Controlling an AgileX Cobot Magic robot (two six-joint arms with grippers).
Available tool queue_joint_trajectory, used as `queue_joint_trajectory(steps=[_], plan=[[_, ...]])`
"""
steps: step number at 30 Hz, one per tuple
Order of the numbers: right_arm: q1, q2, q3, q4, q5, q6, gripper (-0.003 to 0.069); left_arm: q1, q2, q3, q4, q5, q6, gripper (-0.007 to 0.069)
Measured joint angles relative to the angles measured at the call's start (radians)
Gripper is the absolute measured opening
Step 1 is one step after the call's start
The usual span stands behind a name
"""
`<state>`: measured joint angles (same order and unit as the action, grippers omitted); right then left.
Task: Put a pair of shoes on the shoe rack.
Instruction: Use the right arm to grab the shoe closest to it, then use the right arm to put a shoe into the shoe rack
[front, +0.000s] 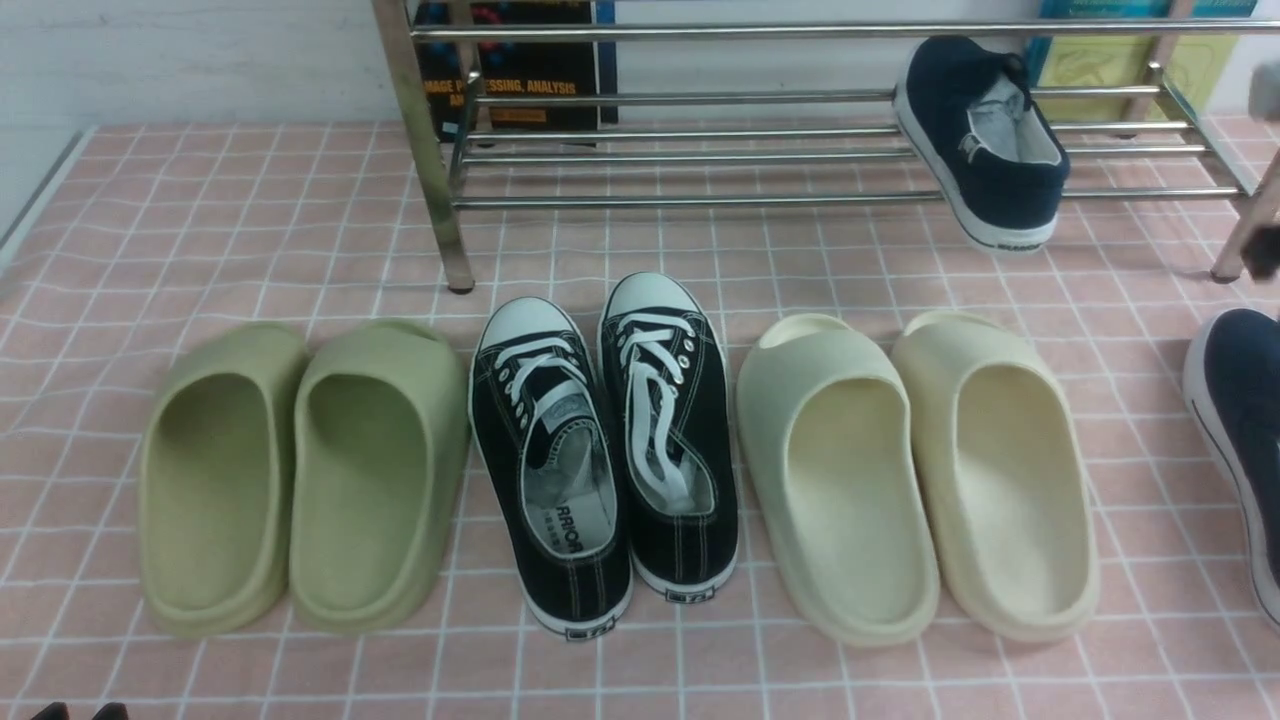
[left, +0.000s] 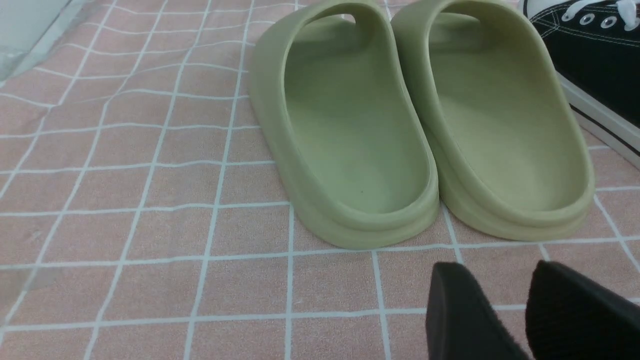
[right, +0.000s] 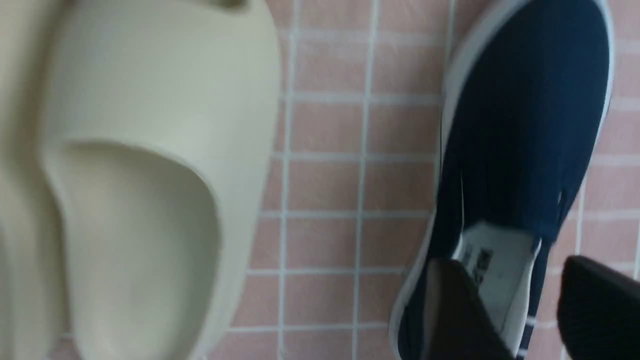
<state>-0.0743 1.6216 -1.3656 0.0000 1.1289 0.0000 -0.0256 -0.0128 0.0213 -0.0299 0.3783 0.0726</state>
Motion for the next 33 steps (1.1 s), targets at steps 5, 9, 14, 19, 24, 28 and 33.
queue_joint_trajectory(steps=[5, 9, 14, 19, 24, 28, 33], plan=[[-0.034, -0.034, 0.323, 0.036, -0.256, 0.01, 0.0459, 0.0, 0.0, 0.0, 0.0, 0.0, 0.0, 0.024], [-0.034, -0.003, 0.433, 0.043, -0.424, 0.01, 0.04, 0.0, 0.0, 0.0, 0.0, 0.0, 0.0, 0.024], [-0.034, 0.025, 0.459, 0.027, -0.5, 0.01, 0.0107, 0.0, 0.0, 0.0, 0.0, 0.0, 0.0, 0.024], [-0.034, -0.01, 0.443, 0.028, -0.443, 0.009, 0.0006, 0.0, 0.0, 0.0, 0.0, 0.0, 0.0, 0.024], [-0.034, -0.085, 0.34, 0.069, -0.268, -0.053, 0.0006, 0.0, 0.0, 0.0, 0.0, 0.0, 0.0, 0.024], [-0.034, -0.094, 0.217, 0.099, -0.237, -0.097, 0.0006, 0.0, 0.0, 0.0, 0.0, 0.0, 0.0, 0.024], [-0.034, -0.034, 0.061, 0.108, -0.275, -0.131, 0.0006, 0.0, 0.0, 0.0, 0.0, 0.0, 0.0, 0.024]])
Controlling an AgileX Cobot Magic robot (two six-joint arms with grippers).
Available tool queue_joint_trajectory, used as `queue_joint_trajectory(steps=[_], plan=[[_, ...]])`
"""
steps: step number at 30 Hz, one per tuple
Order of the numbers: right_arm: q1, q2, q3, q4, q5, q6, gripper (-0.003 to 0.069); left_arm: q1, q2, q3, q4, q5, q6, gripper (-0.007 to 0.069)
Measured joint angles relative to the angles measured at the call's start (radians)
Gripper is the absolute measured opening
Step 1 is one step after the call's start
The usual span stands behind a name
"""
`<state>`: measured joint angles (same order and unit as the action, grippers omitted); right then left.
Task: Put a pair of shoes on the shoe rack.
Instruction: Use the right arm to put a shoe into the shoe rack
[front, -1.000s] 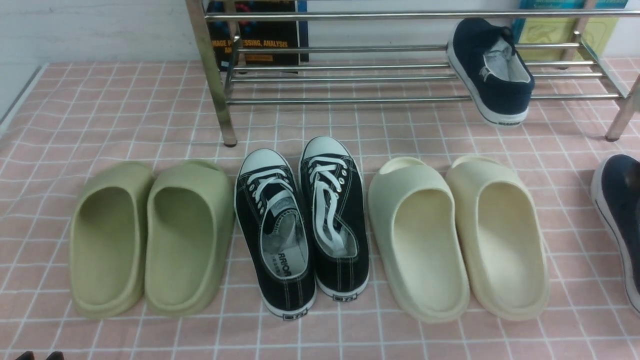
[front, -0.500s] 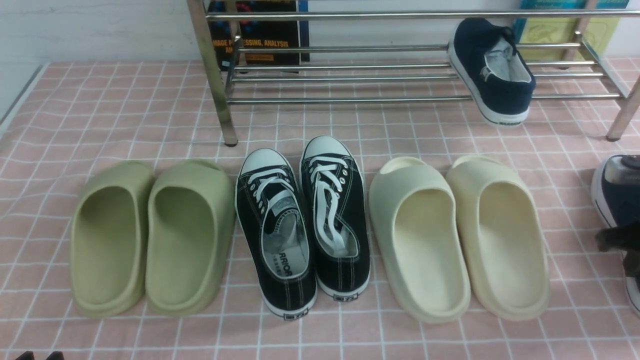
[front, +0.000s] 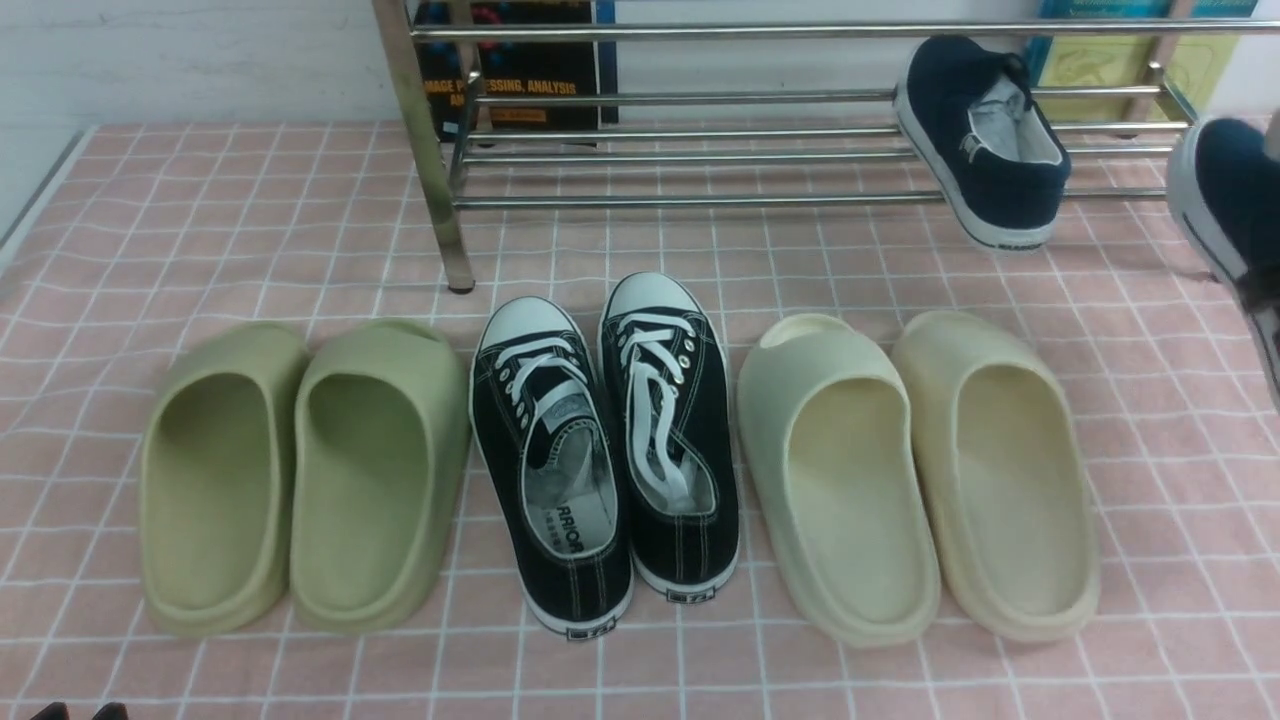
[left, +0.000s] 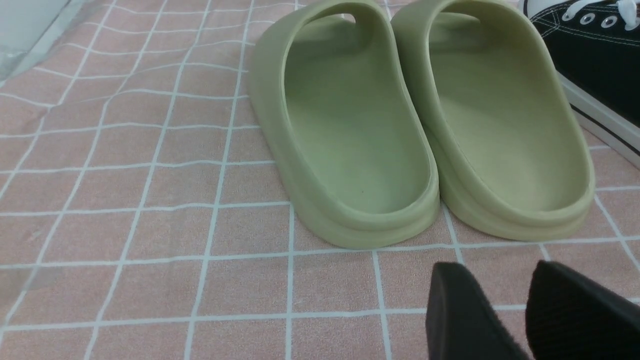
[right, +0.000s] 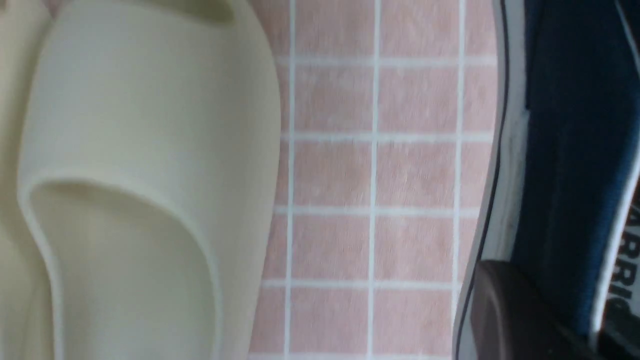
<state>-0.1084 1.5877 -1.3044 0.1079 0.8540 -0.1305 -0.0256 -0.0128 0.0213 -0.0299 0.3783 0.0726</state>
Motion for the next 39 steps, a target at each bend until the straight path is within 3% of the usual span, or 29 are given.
queue_joint_trajectory(steps=[9, 21, 31, 34, 39], plan=[[0.001, 0.291, -0.357, 0.073, 0.057, -0.116, 0.0007, 0.0, 0.0, 0.0, 0.0, 0.0, 0.0, 0.024], [0.004, 0.63, -0.806, 0.137, 0.105, -0.183, 0.0007, 0.0, 0.0, 0.0, 0.0, 0.0, 0.0, 0.024], [0.021, 0.711, -0.887, 0.144, 0.106, -0.19, 0.0019, 0.0, 0.0, 0.0, 0.0, 0.0, 0.0, 0.024], [0.023, 0.712, -0.888, 0.145, 0.089, -0.187, 0.0073, 0.0, 0.0, 0.0, 0.0, 0.0, 0.0, 0.024], [0.029, 0.707, -0.888, 0.152, 0.078, -0.187, 0.0235, 0.0, 0.0, 0.0, 0.0, 0.0, 0.0, 0.024]])
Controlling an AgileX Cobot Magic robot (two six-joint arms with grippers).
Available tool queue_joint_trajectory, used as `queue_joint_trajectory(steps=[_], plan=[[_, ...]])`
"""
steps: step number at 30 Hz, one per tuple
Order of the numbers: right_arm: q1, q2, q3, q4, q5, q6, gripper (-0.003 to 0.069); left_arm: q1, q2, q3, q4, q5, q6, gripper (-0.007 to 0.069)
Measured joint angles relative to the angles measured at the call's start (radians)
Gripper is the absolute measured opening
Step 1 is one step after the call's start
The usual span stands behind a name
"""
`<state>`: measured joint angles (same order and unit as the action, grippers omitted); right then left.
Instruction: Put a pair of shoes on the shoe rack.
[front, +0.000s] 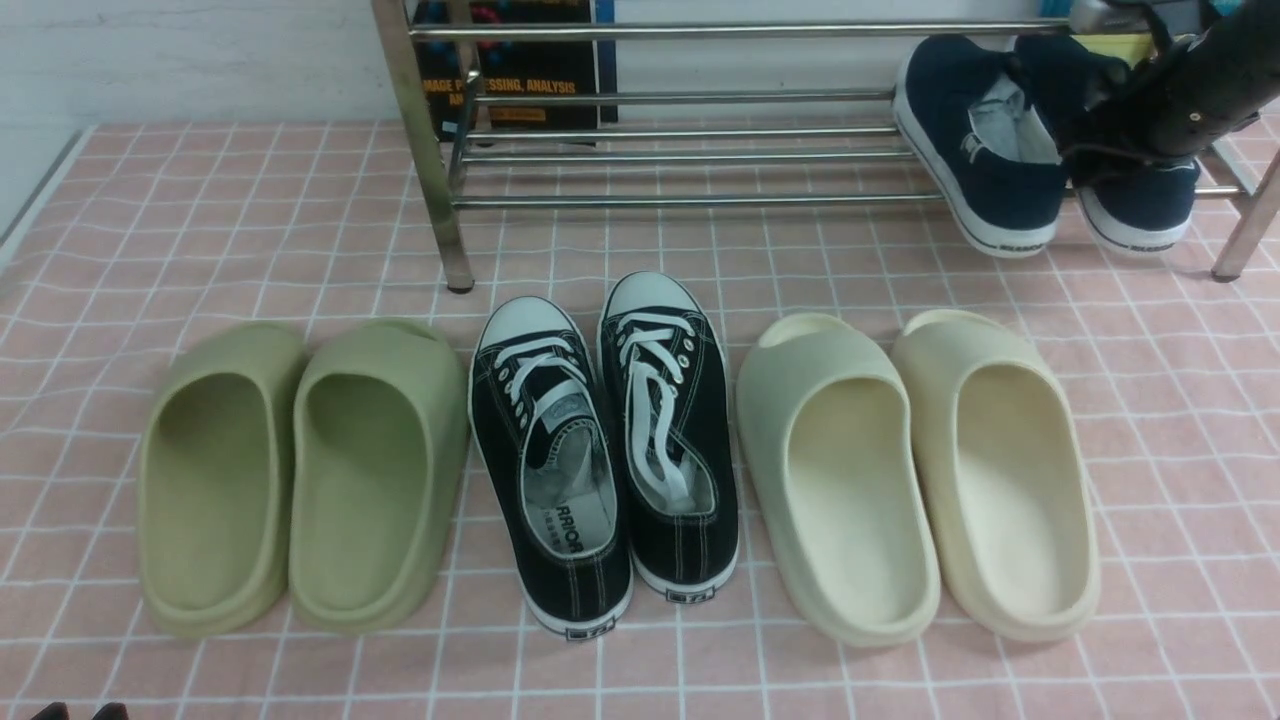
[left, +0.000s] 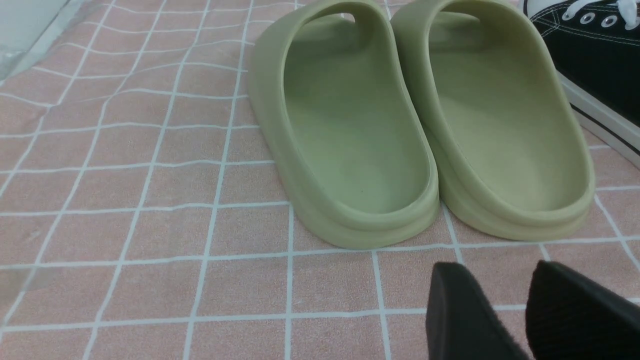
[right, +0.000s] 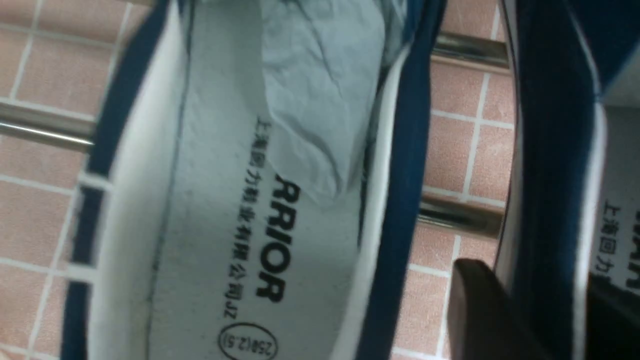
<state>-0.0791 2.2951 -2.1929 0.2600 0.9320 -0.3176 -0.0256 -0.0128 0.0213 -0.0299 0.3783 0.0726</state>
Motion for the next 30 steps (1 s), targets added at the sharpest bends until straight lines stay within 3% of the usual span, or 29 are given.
queue_joint_trajectory(steps=[4, 8, 12, 14, 20, 27, 30], plan=[[0.001, -0.026, -0.022, -0.001, 0.057, 0.0, 0.0358, 0.0, 0.0, 0.0, 0.0, 0.0, 0.0, 0.024], [0.001, -0.08, -0.03, -0.003, 0.108, 0.007, 0.0372, 0.0, 0.0, 0.0, 0.0, 0.0, 0.0, 0.024], [0.001, -0.157, -0.031, -0.003, 0.147, 0.016, 0.033, 0.0, 0.0, 0.0, 0.0, 0.0, 0.0, 0.024], [0.001, -0.212, -0.031, -0.004, 0.171, 0.018, 0.0272, 0.0, 0.0, 0.0, 0.0, 0.0, 0.0, 0.024], [0.001, -0.459, -0.016, -0.004, 0.204, 0.017, 0.0004, 0.0, 0.0, 0.0, 0.0, 0.0, 0.0, 0.024], [0.001, -0.775, 0.155, -0.061, 0.148, 0.015, -0.0018, 0.0, 0.0, 0.0, 0.0, 0.0, 0.0, 0.024], [0.001, -0.982, 0.393, -0.112, 0.004, 0.015, -0.0015, 0.0, 0.0, 0.0, 0.0, 0.0, 0.0, 0.024]])
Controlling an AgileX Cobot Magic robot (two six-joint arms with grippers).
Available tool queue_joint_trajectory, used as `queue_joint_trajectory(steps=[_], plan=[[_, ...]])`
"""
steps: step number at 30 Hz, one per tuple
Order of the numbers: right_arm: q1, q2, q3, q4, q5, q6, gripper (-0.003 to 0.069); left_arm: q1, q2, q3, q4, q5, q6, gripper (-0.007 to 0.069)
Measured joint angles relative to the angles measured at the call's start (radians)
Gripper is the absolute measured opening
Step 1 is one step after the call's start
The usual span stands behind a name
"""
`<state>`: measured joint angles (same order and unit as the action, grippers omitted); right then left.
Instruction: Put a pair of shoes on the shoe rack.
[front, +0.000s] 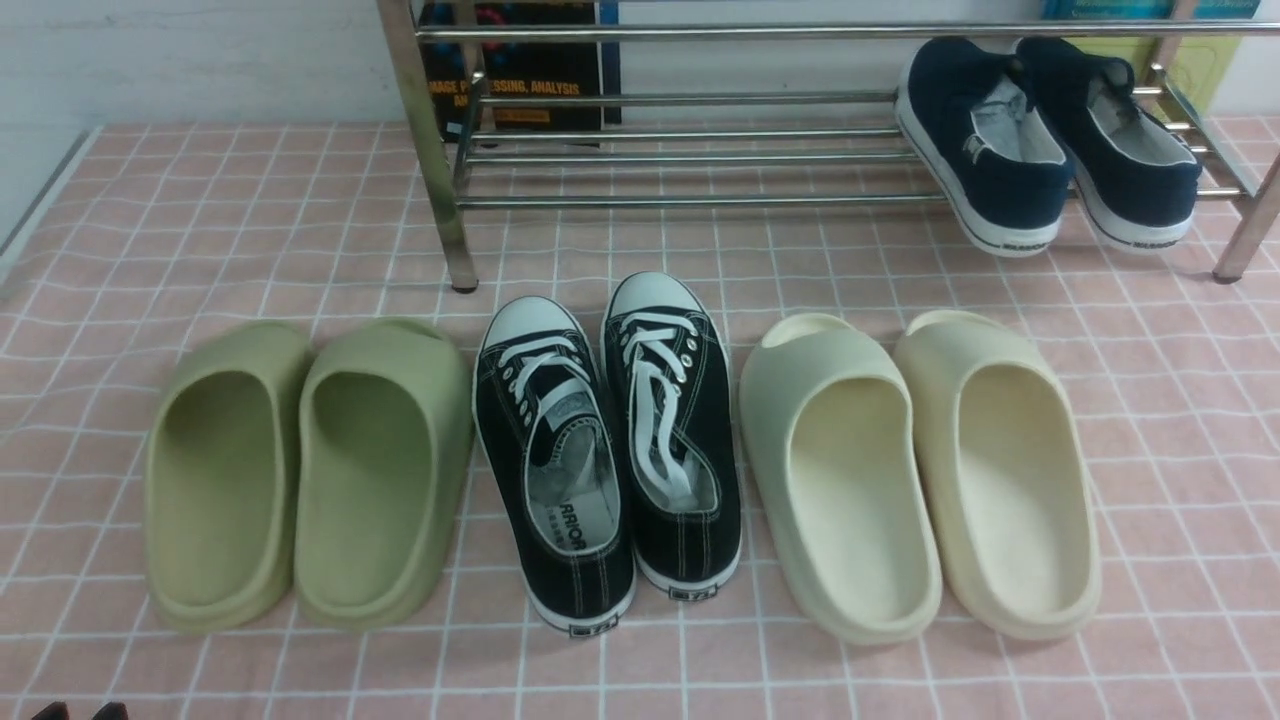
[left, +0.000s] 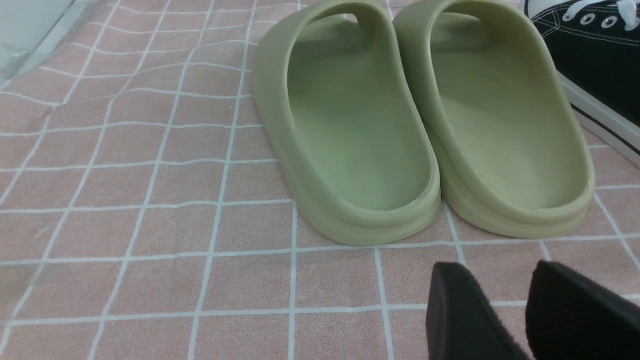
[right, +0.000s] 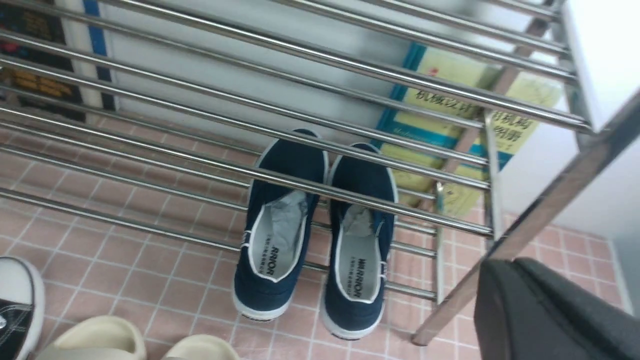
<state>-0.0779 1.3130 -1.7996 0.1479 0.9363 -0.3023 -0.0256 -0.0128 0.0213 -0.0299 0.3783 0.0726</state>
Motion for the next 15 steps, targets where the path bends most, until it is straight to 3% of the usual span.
queue_joint_trajectory(steps=[10, 15], plan=[[0.0, -0.554, 0.864, -0.104, -0.743, 0.026, -0.0012, 0.0, 0.0, 0.0, 0.0, 0.0, 0.0, 0.024], [0.0, -0.751, 1.208, -0.085, -0.874, 0.161, -0.0008, 0.0, 0.0, 0.0, 0.0, 0.0, 0.0, 0.024]])
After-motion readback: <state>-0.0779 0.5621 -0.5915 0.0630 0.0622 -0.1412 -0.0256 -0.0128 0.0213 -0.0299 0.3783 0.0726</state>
